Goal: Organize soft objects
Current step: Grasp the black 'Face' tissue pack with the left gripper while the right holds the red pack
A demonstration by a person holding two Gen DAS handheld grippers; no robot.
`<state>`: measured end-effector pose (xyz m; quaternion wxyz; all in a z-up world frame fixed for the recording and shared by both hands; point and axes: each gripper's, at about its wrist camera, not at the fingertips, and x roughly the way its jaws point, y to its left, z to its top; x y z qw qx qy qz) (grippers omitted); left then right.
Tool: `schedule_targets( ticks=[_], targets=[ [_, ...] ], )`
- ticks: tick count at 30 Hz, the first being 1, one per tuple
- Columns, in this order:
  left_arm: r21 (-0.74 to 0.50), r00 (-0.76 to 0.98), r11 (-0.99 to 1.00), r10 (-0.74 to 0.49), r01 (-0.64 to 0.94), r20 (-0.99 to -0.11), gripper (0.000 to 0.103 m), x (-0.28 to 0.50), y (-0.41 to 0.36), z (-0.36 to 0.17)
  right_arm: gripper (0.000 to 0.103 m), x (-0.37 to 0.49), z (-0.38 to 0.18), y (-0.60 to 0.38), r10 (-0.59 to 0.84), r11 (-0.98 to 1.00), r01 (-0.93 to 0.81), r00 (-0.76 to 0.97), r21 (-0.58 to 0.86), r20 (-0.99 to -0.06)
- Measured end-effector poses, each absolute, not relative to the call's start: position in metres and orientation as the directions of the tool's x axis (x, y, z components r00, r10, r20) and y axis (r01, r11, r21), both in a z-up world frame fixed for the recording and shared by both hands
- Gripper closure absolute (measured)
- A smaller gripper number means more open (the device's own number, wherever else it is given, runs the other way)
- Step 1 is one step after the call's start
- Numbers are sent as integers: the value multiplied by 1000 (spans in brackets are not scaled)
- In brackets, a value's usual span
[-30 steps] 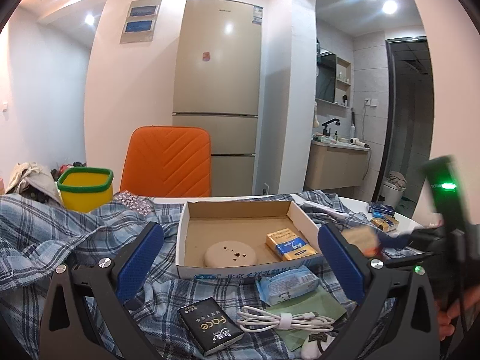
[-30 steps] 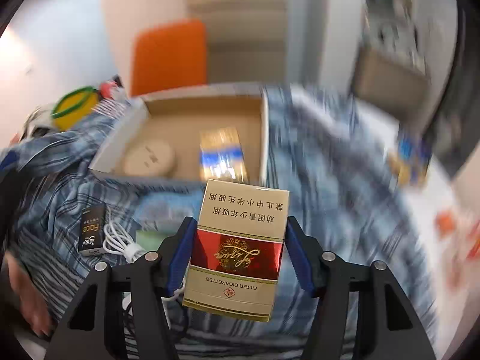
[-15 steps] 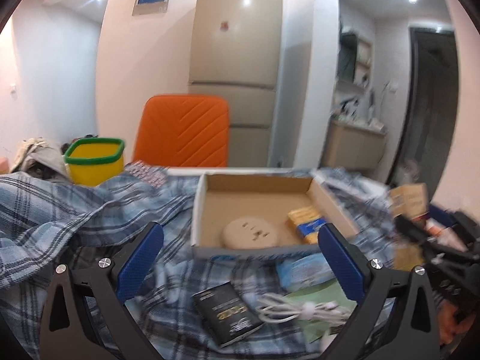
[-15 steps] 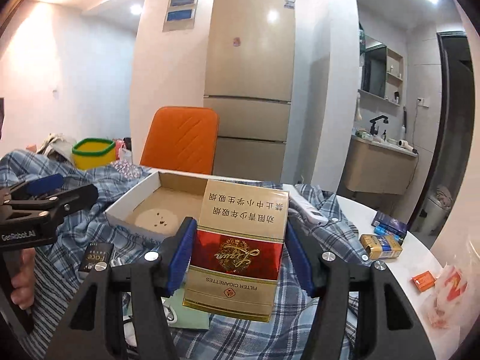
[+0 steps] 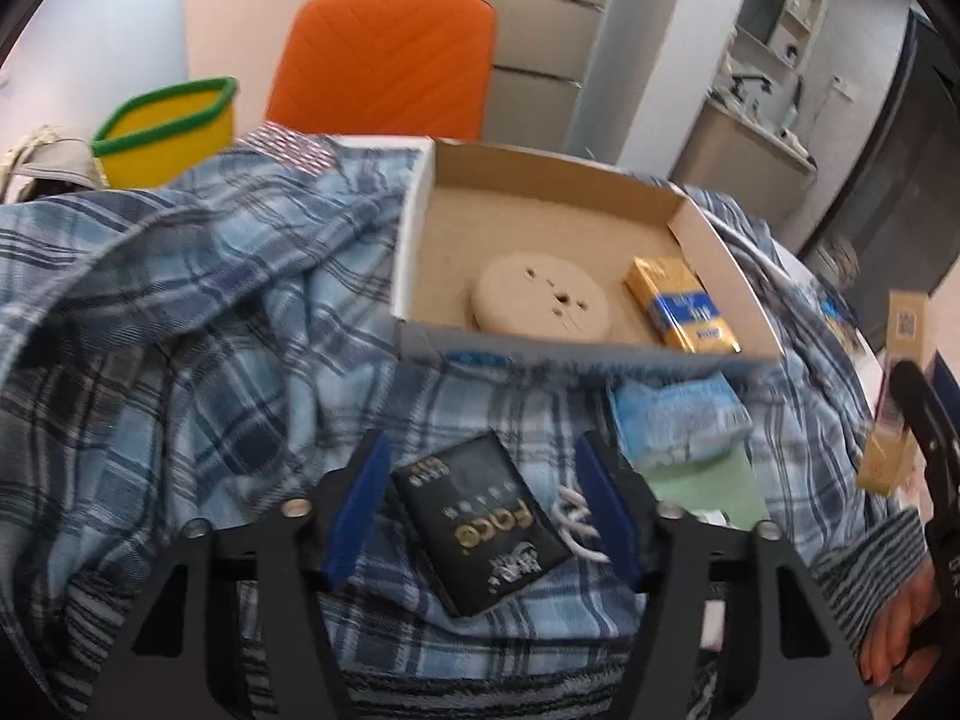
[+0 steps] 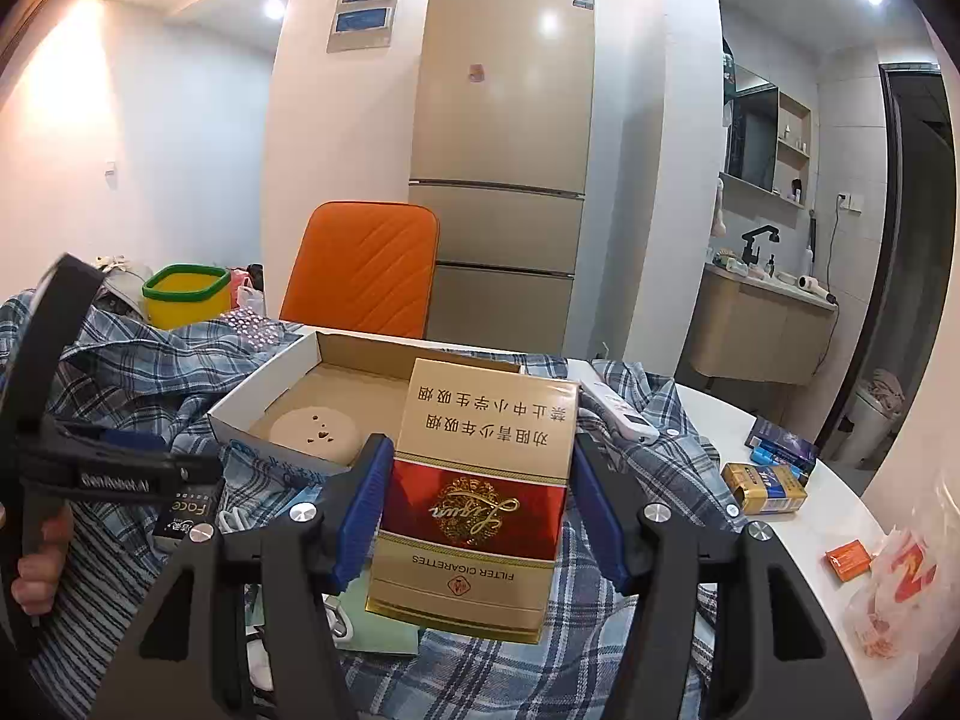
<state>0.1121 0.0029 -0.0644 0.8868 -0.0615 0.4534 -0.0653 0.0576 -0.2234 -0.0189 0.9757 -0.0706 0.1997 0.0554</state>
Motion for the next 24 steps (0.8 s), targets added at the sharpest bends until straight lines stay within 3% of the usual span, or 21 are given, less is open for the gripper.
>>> schedule_targets(
  ticks=[21,24],
  targets=[
    [-106,522,994,-89,-2,-849,45,118,5,-81,41,58,-20,-224,74,984,-133,913,-119,-402],
    [-115,525,993,-108,20,-844,50,116,3,-79,41,58,-20,-224,74,984,-132,913,-118,-401]
  ],
)
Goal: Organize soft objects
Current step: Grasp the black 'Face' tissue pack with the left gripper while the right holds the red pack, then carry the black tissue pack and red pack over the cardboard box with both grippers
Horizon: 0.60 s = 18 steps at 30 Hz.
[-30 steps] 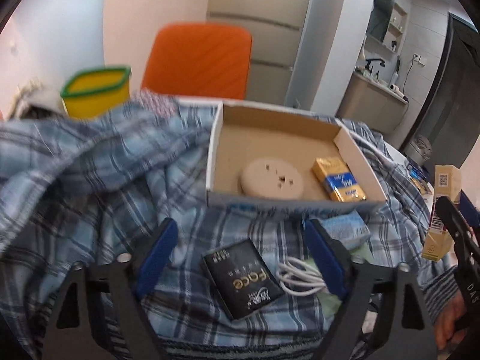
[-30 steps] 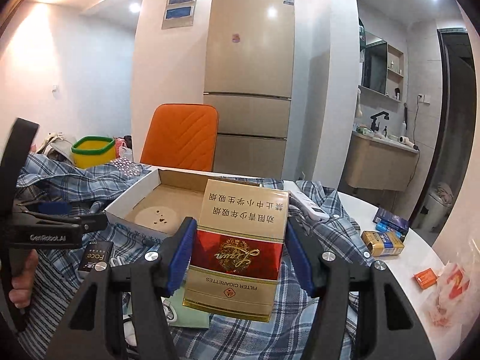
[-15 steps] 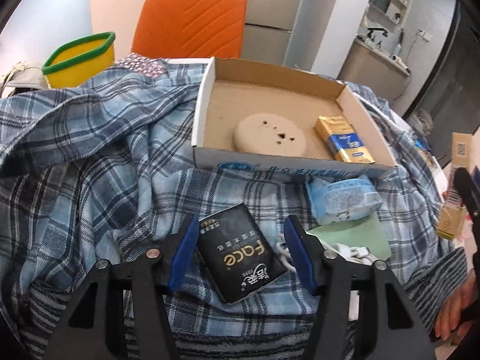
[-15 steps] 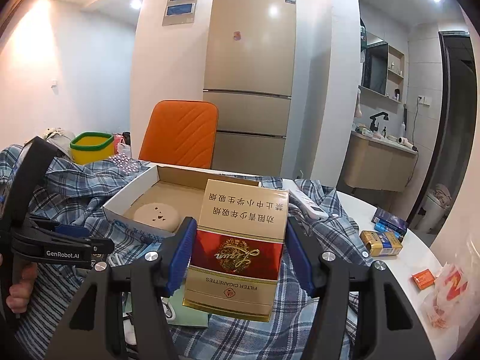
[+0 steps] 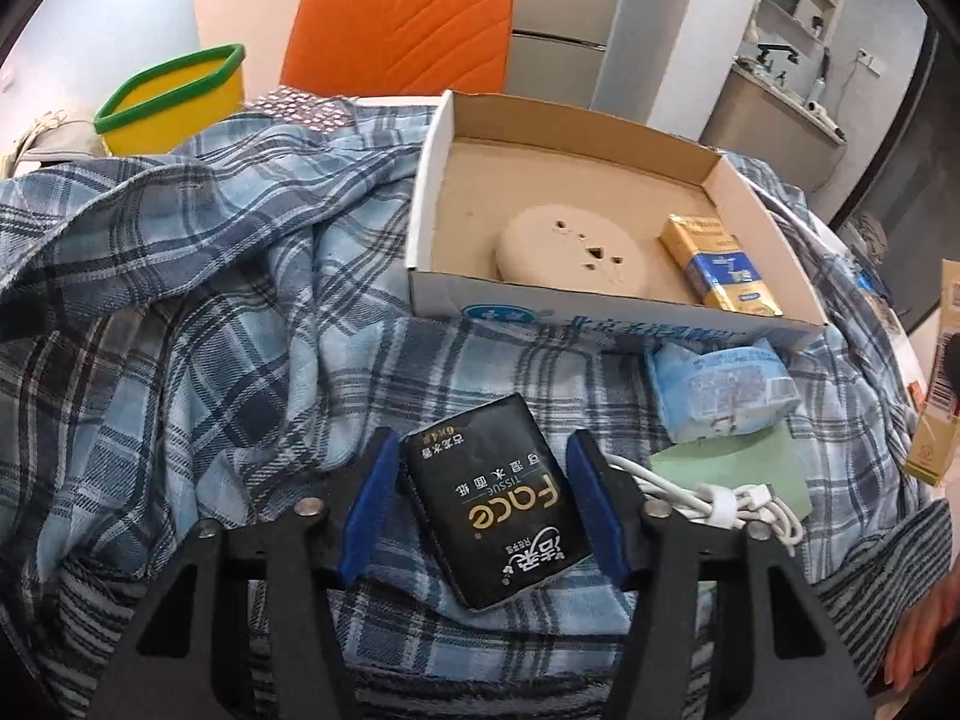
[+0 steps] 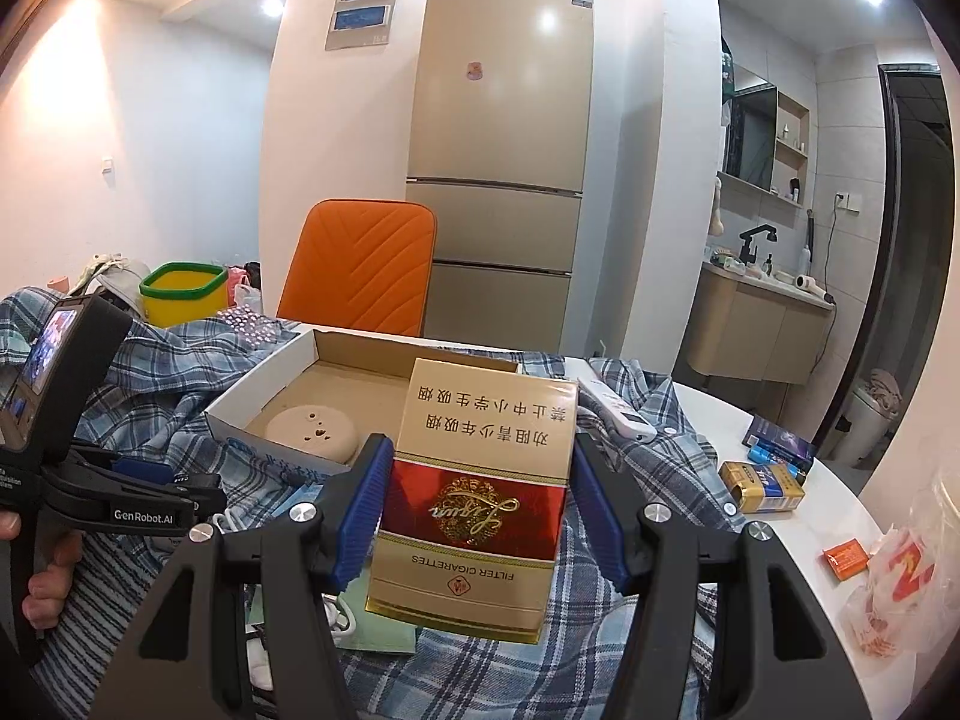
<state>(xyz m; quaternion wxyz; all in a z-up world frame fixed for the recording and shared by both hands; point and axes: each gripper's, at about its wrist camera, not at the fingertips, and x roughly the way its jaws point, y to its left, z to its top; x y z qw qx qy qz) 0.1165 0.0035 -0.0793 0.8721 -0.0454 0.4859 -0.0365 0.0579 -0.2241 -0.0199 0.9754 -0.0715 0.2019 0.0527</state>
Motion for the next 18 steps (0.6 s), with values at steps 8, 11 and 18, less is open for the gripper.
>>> schedule_targets(
  ticks=[8,11,18],
  targets=[
    [-60,518,993,-104,100,-849,49,115,-15,-80,41,58,-20,-224,74,984,-133,912,-119,-402],
    [-63,477,993,-103,98,-873,42,119,-16,-87,41,58,-20,-224,74,984,-132,913,-119,-402],
    [-56,539,989,-124,140,-833,55,110,-23,-77,41,58,-20,-224,74,984,-132,913,-119,-402]
  ],
)
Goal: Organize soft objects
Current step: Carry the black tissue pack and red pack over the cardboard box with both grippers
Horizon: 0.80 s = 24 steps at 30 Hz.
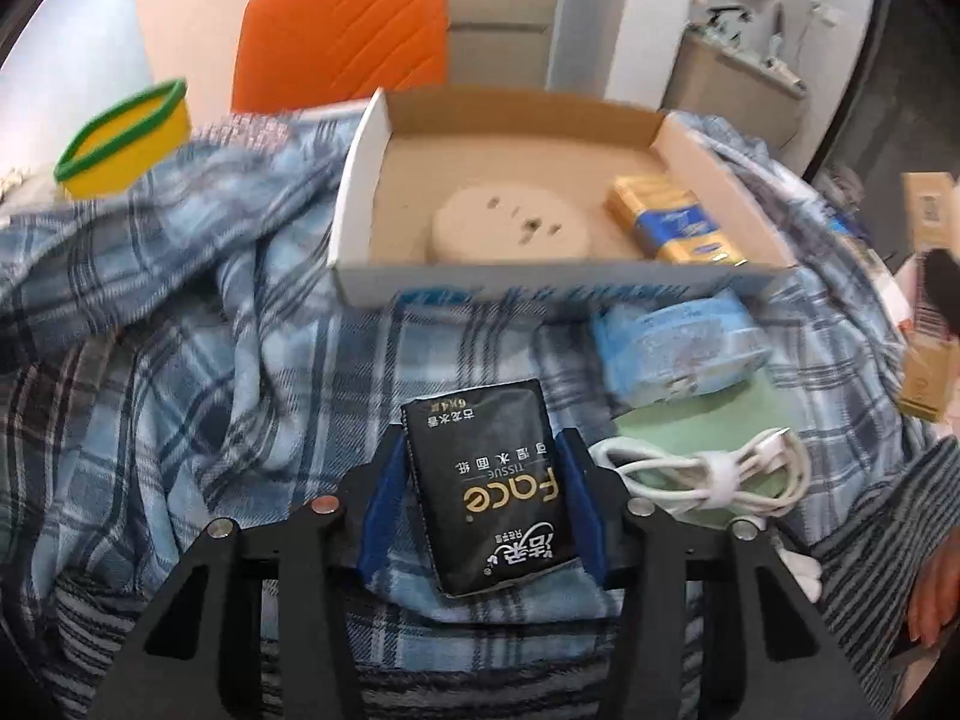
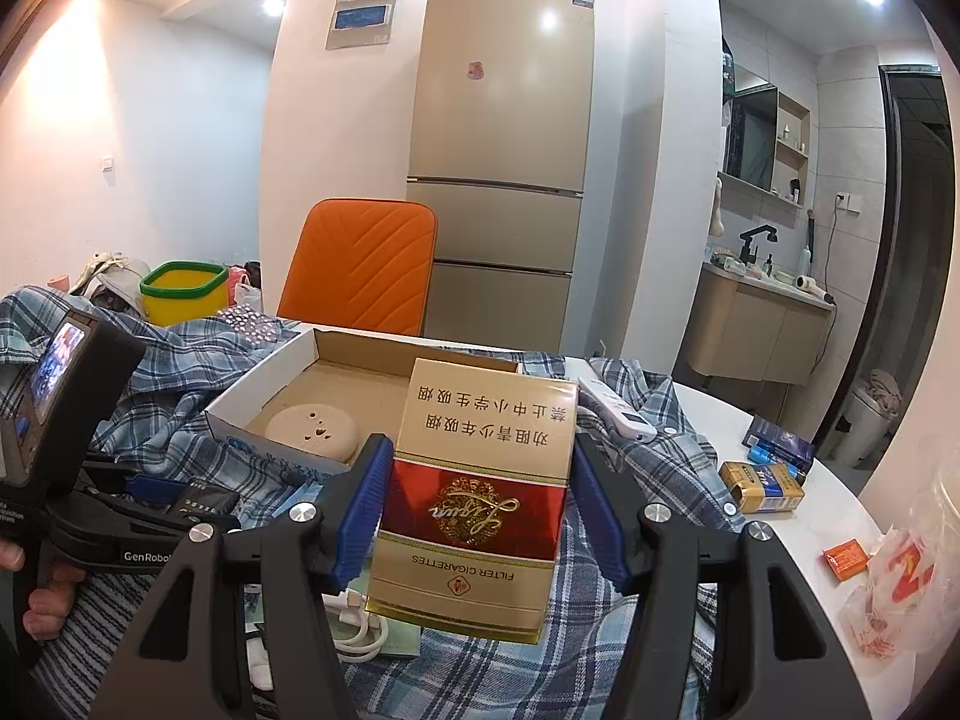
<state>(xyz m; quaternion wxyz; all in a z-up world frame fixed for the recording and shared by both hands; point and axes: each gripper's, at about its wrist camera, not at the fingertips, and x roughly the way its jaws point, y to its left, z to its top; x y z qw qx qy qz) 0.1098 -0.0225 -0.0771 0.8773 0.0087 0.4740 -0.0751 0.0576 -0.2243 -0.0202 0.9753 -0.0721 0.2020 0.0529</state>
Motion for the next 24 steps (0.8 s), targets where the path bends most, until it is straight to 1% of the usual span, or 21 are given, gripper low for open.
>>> schedule_targets(
  ticks=[1,4,7,9,12,14,20,24],
  targets=[
    [-47,572,987,-127,153,-810,55,105,-25,-71,41,58,-20,-224,74,984,-132,913,-119,-401],
    [-27,693,980,-159,198,-703,55,87,-30,-49,41,55,-18,-226,73,985,-128,917,-117,-391],
    [2,821,978,-175,210,-543,55,62,-31,-25,41,52,-17,-227,77,986,-127,925,-112,-373],
    [28,894,981,-165,194,-417,55,44,-29,-11,41,49,-15,-228,81,986,-128,930,-109,-359],
    [23,943,978,-191,205,-272,55,23,-24,4,41,43,-13,-228,86,986,-128,938,-106,-336],
    [15,953,976,-210,218,-219,55,14,-23,8,41,40,-11,-229,89,986,-128,943,-102,-321],
    [14,967,974,-223,226,-124,55,-2,-16,13,41,37,-10,-231,90,988,-124,947,-92,-309],
    [50,973,975,-212,217,-86,55,-9,-20,17,41,25,-5,-235,73,991,-98,965,-89,-250]
  ],
)
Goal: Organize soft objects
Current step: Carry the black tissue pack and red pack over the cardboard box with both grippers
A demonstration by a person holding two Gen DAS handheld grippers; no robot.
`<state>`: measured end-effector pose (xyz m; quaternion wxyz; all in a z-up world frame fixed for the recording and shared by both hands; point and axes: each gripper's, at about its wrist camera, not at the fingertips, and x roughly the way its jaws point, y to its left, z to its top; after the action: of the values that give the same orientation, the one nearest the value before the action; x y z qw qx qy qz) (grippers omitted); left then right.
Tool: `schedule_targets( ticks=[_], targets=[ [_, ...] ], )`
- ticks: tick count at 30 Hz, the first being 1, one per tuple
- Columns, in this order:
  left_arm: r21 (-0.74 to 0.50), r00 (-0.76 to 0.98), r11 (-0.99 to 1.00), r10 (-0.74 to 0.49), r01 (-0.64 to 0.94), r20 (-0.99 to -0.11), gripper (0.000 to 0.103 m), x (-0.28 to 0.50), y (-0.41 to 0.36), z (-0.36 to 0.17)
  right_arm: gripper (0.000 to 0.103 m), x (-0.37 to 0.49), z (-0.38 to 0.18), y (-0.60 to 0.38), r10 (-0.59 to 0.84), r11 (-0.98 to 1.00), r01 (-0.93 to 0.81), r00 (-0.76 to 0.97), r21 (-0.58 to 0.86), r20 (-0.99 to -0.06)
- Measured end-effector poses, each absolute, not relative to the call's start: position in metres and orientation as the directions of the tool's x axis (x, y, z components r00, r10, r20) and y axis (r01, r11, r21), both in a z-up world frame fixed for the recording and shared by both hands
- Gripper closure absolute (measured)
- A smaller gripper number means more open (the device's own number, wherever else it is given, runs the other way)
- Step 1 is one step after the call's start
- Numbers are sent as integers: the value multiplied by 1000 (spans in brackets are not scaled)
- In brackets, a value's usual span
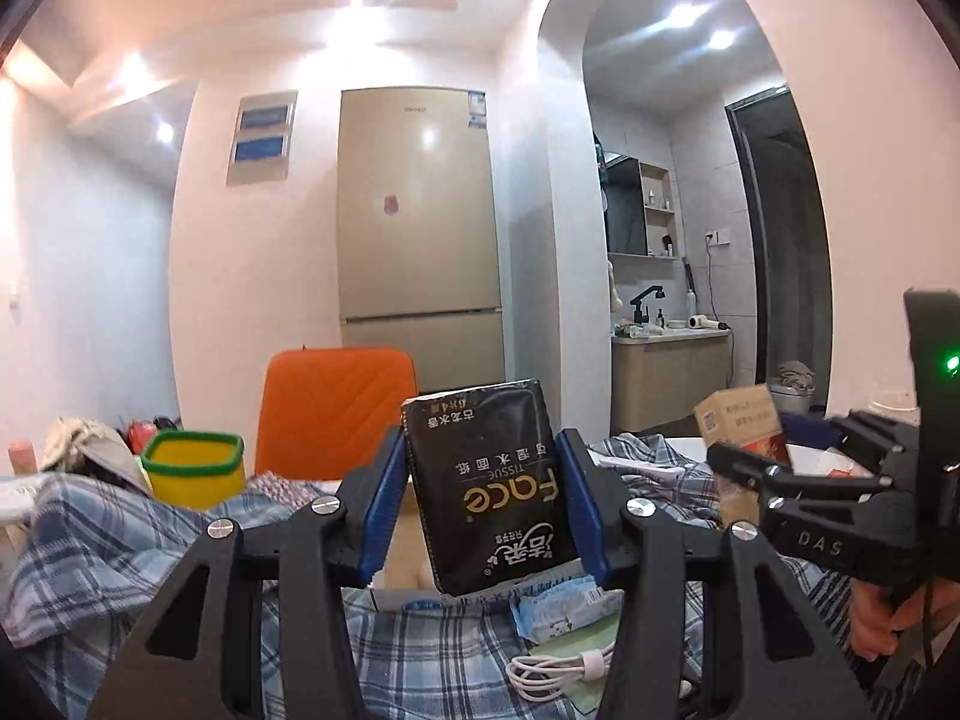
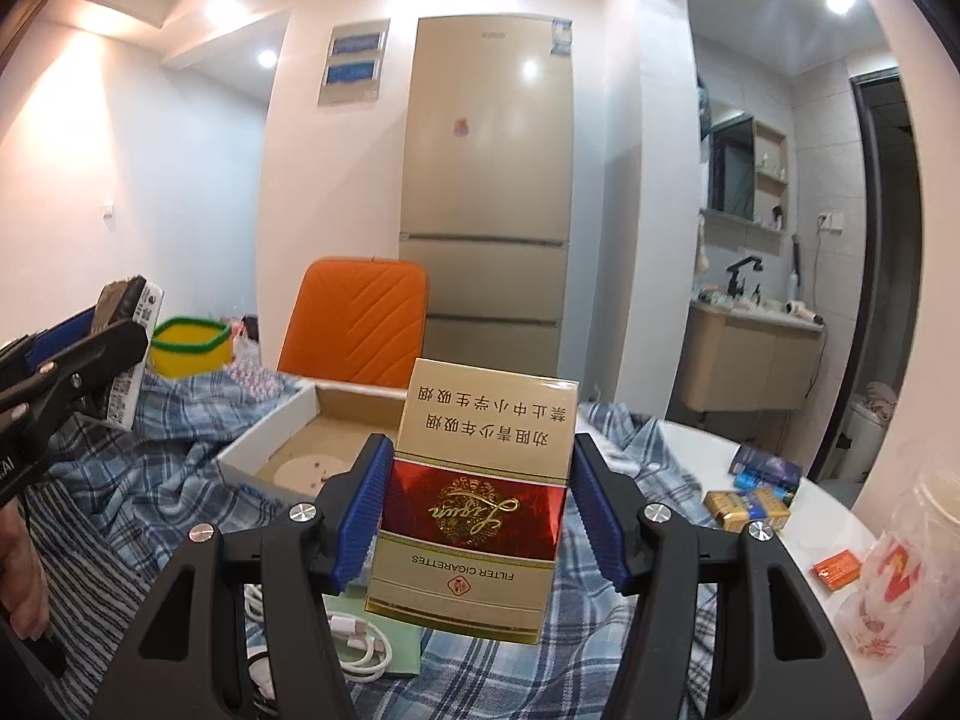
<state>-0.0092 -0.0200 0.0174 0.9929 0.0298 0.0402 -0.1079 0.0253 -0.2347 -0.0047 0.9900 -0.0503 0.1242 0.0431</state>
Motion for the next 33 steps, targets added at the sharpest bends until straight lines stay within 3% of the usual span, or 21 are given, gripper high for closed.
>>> schedule_targets(
  ticks=[7,10,17,19,28,33],
  targets=[
    [3,981,981,-193,193,-31,55,1,-17,46,41,18,36,-222,87,989,-107,979,-100,-183],
    [23,984,984,-177,177,23,55,11,-18,66,41,21,63,-214,81,988,-95,990,-125,-114],
    [0,981,983,-181,182,62,55,55,-21,90,41,75,96,-201,48,993,-54,997,-107,-57],
    [-3,986,987,-163,163,42,55,71,-23,90,41,92,99,-198,16,995,-20,999,-98,-45],
    [-9,978,984,-176,176,-114,55,121,-12,53,41,157,47,-197,16,997,-31,982,-75,-191],
    [5,916,982,-174,189,-362,55,155,-21,32,41,185,15,-183,79,985,-127,932,-117,-353]
  ],
)
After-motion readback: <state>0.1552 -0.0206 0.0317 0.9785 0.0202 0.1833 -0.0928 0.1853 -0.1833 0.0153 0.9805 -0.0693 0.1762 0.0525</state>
